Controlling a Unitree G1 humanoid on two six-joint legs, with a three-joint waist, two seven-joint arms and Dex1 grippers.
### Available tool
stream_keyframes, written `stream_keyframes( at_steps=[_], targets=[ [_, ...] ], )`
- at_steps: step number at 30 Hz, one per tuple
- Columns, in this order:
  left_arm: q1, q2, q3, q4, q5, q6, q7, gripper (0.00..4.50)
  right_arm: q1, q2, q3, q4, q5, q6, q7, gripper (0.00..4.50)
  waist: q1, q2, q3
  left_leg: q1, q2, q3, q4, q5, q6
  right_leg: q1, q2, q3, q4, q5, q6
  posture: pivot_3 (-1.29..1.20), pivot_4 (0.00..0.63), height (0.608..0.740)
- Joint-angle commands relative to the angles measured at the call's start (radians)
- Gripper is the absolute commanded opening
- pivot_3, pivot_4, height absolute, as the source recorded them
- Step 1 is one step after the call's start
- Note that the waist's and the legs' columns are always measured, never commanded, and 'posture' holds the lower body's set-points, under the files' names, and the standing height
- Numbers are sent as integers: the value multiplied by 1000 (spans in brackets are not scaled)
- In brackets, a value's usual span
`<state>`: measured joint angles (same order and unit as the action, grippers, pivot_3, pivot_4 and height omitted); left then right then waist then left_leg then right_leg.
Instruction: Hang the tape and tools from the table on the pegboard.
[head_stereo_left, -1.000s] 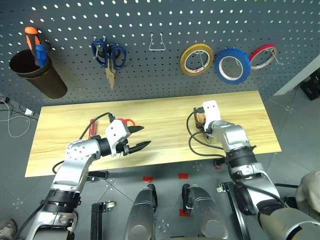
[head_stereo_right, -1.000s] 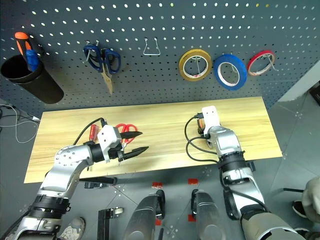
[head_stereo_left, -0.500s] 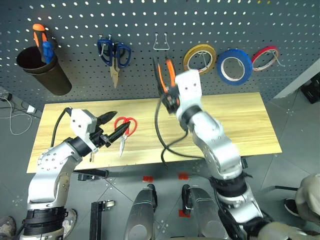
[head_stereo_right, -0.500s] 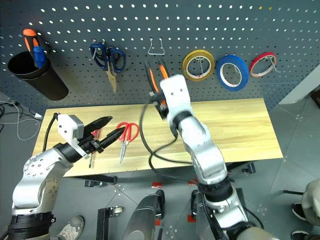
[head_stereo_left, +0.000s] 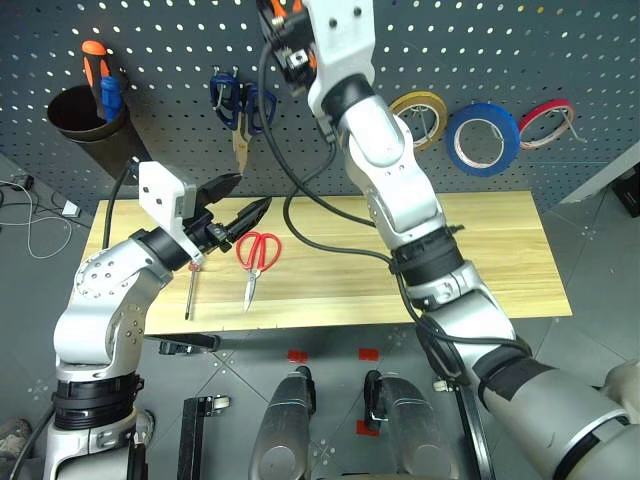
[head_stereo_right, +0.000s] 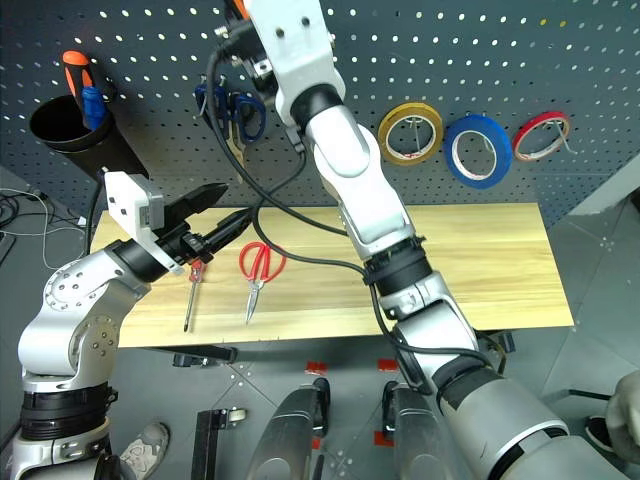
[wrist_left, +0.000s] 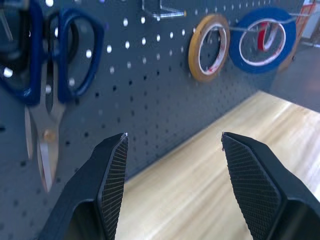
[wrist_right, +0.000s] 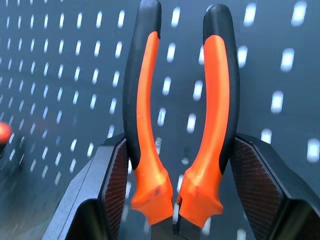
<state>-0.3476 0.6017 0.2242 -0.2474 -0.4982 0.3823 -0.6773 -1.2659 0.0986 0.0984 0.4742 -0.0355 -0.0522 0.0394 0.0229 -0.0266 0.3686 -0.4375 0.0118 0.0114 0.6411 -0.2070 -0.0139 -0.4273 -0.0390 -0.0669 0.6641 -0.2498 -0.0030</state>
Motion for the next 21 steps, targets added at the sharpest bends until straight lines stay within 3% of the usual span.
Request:
stream_keyframes(
  at_steps=[1, 12, 21],
  targets=[
    [-4, -7, -9, -4, 14, -14, 8, 3142, -71, -21, -27, 102, -12, -156, -14, 2725, 0, 0, 0, 0, 0, 0, 0, 0, 0, 0, 0, 0, 0, 0, 0, 151, 335, 740],
    [4, -33, -39, 2, 31, -27, 7, 3142, -25, -88, 0, 363, -137, -432, -113, 2725, 3, 0, 3, 0, 0, 0, -1, 0, 0, 0, 0, 0, 0, -1, -1, 177, 376, 740],
    [16, -64, -43, 28, 70, -43, 45, 3142, 21, -57, -27, 406, -107, -338, -121, 2725, 2, 0, 5, 0, 1, 1, -1, 0, 0, 0, 0, 0, 1, -2, -3, 158, 385, 740]
  ],
)
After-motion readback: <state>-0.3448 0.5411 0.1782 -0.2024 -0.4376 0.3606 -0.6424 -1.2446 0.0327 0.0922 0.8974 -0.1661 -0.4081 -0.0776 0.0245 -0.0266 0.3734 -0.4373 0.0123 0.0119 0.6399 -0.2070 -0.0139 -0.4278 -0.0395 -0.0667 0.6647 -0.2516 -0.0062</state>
